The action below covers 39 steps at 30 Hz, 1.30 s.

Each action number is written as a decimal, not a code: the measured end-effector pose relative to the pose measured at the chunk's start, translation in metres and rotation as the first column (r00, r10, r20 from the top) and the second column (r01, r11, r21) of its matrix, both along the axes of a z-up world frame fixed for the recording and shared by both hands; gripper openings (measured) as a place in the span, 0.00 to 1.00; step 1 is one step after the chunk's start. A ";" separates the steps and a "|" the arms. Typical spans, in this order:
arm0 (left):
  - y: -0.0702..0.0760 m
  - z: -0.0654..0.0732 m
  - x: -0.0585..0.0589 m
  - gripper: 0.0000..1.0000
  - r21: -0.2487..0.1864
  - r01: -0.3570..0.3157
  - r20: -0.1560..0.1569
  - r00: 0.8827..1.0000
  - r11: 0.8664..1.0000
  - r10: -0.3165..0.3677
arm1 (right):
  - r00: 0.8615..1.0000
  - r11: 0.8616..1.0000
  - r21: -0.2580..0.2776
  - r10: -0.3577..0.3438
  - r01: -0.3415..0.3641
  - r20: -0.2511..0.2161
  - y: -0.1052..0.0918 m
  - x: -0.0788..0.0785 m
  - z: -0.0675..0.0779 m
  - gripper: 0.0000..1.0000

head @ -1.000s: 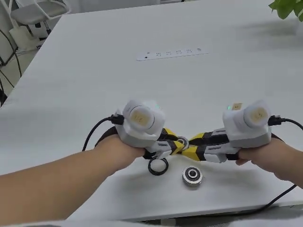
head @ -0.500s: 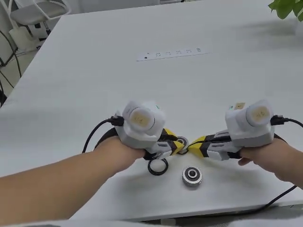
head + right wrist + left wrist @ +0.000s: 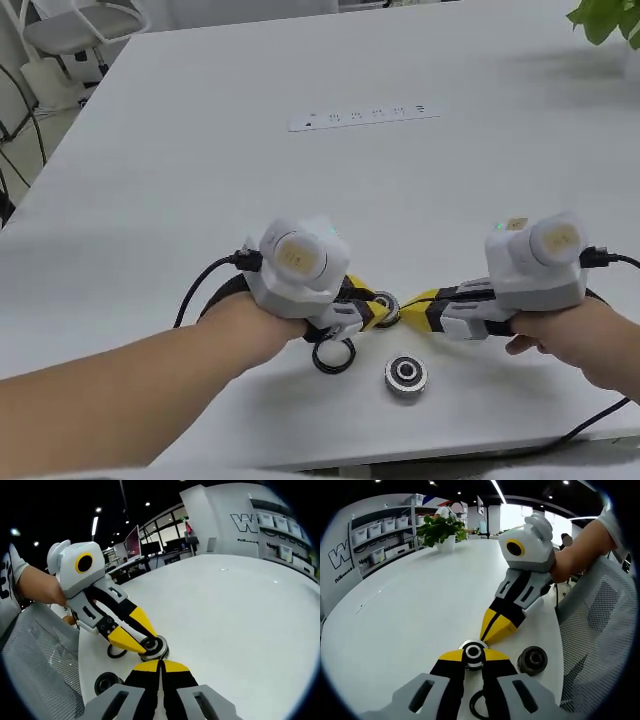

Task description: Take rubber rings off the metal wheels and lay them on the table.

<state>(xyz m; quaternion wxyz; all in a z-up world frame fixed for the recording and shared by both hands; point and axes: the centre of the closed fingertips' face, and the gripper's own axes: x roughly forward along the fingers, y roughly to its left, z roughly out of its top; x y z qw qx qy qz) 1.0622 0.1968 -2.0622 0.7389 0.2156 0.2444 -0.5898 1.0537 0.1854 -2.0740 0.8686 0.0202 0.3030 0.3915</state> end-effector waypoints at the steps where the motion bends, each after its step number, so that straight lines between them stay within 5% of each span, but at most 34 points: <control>1: 0.000 0.000 0.000 0.07 0.000 0.000 0.000 1.000 1.000 0.000 | 1.000 1.000 0.005 -0.005 0.005 -0.001 -0.001 0.000 0.000 0.00; 10: 0.000 0.000 -0.001 0.07 0.000 -0.005 -0.001 1.000 1.000 0.005 | 0.998 0.996 0.067 -0.054 0.055 -0.016 0.000 0.005 0.008 0.00; 39: 0.000 0.000 -0.001 0.07 0.002 -0.006 0.006 1.000 1.000 0.006 | 1.000 0.996 0.089 -0.026 0.027 -0.006 0.011 0.000 0.016 0.00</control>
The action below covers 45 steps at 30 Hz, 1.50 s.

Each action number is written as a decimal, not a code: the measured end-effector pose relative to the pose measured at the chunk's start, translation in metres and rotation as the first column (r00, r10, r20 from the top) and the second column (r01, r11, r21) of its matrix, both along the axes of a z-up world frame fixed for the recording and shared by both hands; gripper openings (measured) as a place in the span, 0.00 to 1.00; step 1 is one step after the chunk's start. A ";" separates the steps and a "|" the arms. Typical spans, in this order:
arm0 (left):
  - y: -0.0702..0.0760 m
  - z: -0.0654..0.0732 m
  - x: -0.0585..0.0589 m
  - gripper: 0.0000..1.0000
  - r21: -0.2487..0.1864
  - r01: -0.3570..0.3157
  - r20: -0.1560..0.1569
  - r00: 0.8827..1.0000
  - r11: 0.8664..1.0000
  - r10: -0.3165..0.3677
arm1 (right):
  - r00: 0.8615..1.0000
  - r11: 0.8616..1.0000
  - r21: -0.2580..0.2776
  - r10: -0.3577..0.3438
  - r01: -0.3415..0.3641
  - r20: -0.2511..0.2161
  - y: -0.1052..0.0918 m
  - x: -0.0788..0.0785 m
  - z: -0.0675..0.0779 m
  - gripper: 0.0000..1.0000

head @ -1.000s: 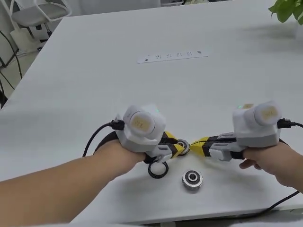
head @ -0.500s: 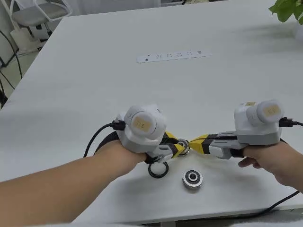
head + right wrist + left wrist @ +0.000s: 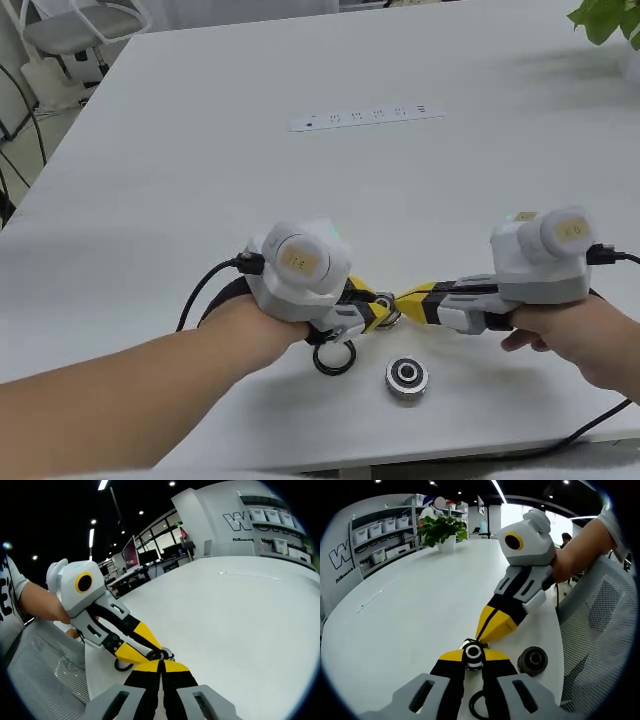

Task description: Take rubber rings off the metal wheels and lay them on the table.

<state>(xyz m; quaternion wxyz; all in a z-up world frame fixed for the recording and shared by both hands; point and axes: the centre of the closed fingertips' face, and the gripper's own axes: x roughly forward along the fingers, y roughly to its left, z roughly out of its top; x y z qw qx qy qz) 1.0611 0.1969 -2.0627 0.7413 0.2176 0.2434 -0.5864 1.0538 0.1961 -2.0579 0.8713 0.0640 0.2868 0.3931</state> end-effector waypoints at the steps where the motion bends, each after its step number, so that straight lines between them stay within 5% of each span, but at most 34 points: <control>1: 0.000 0.000 0.000 0.07 -0.001 -0.001 0.000 1.000 1.000 0.001 | 1.000 1.000 0.000 0.004 -0.004 0.004 0.001 0.000 0.000 0.00; 20: 0.000 0.000 0.000 0.07 0.001 -0.002 0.002 1.000 1.000 0.002 | 0.998 0.998 0.027 0.049 -0.049 0.032 0.011 -0.003 0.008 0.00; 39: 0.000 0.001 -0.001 0.08 0.010 0.011 0.003 1.000 1.000 -0.011 | 0.999 1.000 -0.005 0.016 -0.016 0.036 -0.002 0.003 0.004 0.00; 45: 0.003 0.005 -0.008 0.16 0.019 0.045 0.011 0.999 0.999 -0.045 | 0.999 1.000 0.002 0.012 -0.012 0.035 -0.003 0.004 0.005 0.00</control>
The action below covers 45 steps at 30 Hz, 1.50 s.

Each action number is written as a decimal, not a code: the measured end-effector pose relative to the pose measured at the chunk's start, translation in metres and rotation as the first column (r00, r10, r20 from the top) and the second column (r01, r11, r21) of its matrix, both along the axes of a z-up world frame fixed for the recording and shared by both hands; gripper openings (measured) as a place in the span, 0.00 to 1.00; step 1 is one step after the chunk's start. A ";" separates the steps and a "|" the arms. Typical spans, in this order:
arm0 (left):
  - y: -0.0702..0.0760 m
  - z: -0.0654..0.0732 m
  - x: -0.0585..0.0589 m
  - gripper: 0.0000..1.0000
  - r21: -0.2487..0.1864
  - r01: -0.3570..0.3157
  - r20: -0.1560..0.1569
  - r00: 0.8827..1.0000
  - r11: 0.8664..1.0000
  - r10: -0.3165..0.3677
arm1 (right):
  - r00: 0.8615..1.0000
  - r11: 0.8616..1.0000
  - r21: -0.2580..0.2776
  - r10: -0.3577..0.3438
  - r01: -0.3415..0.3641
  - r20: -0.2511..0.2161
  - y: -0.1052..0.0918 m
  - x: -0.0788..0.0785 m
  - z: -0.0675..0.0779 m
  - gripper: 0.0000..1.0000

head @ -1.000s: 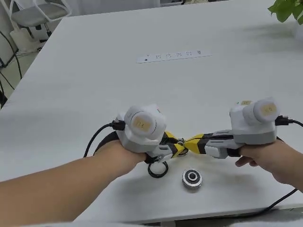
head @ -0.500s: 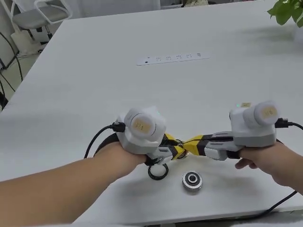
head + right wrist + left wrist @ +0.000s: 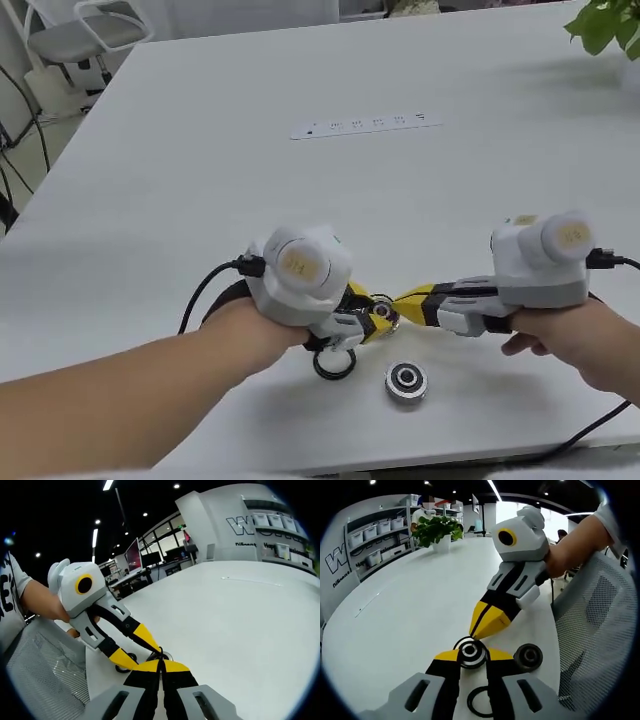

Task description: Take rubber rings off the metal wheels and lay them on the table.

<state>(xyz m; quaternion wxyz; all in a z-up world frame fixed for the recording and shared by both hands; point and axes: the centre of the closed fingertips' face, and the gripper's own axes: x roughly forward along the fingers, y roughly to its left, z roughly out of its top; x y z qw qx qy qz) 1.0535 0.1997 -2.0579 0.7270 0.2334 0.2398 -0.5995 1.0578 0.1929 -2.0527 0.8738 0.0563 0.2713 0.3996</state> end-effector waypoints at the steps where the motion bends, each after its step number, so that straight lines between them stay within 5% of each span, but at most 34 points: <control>1: 0.001 0.001 -0.002 0.16 -0.002 0.006 -0.001 1.000 1.000 -0.006 | 1.000 1.000 0.003 -0.001 0.001 0.000 0.000 0.000 0.000 0.00; 16: 0.020 0.034 -0.013 0.28 -0.075 0.008 -0.012 1.000 0.997 -0.008 | 1.000 1.000 0.030 -0.001 0.001 0.010 0.001 -0.001 0.012 0.00; 27: 0.048 0.060 -0.023 0.37 -0.119 -0.014 -0.005 1.000 0.993 0.014 | 0.999 0.998 0.066 0.005 -0.007 0.036 0.012 -0.006 0.036 0.00; 45: 0.097 0.094 -0.039 0.55 -0.199 -0.079 0.005 0.997 0.977 0.082 | 0.998 0.995 0.071 0.063 -0.064 0.020 0.036 -0.014 0.043 0.00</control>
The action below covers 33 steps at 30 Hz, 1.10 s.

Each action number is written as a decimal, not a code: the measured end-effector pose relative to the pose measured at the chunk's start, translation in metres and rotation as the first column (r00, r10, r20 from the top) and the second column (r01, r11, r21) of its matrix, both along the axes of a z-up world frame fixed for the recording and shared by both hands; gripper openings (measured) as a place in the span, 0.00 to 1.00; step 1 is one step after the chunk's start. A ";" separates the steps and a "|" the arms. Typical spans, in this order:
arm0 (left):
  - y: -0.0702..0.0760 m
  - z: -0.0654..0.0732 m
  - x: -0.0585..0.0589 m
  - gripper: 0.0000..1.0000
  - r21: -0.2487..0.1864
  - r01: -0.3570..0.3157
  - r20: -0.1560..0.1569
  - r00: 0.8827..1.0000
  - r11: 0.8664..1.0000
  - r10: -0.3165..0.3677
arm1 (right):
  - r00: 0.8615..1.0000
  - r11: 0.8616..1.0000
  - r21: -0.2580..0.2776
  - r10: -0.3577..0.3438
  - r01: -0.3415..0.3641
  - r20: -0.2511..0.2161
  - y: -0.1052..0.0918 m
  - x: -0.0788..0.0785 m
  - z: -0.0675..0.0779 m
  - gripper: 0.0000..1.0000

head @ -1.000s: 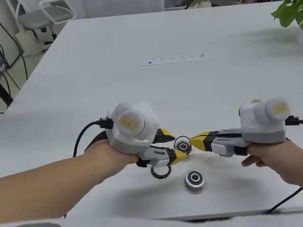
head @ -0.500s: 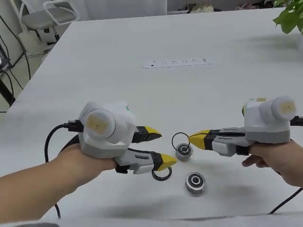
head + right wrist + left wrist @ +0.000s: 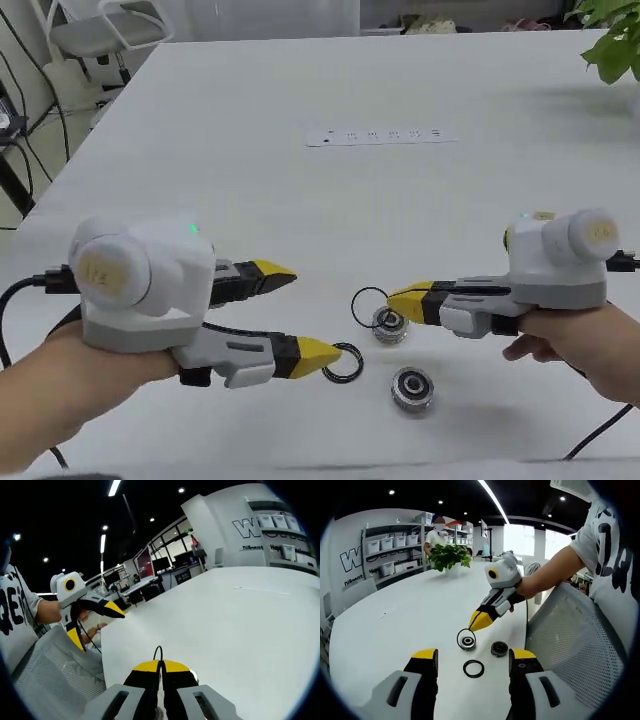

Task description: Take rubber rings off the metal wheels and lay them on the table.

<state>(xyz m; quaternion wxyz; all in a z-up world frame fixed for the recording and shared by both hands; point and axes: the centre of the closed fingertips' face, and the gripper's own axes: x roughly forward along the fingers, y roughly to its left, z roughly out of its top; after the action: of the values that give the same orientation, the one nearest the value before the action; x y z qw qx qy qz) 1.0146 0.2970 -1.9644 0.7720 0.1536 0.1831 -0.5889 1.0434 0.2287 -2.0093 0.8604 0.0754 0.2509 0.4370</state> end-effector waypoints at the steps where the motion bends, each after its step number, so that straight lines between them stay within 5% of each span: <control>1: 0.002 0.000 -0.001 0.56 0.003 0.000 0.003 1.000 1.000 0.000 | 1.000 1.000 -0.001 0.002 -0.002 -0.001 0.001 0.000 0.000 0.00; 14: 0.025 0.013 -0.009 0.60 -0.042 -0.066 0.003 0.998 0.997 0.066 | 0.995 0.996 -0.009 0.086 -0.087 -0.057 0.026 -0.008 -0.013 0.00; 33: 0.048 0.006 -0.024 0.63 -0.047 -0.133 -0.031 0.991 0.990 0.132 | 0.979 0.989 -0.051 0.129 -0.138 -0.159 0.038 -0.020 -0.044 0.00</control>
<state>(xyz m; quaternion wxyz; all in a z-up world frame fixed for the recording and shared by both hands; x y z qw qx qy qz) 0.9904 0.3451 -1.9585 0.8104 0.1138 0.1889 -0.5428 1.0236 0.2665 -2.0531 0.8089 0.0657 0.3351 0.4787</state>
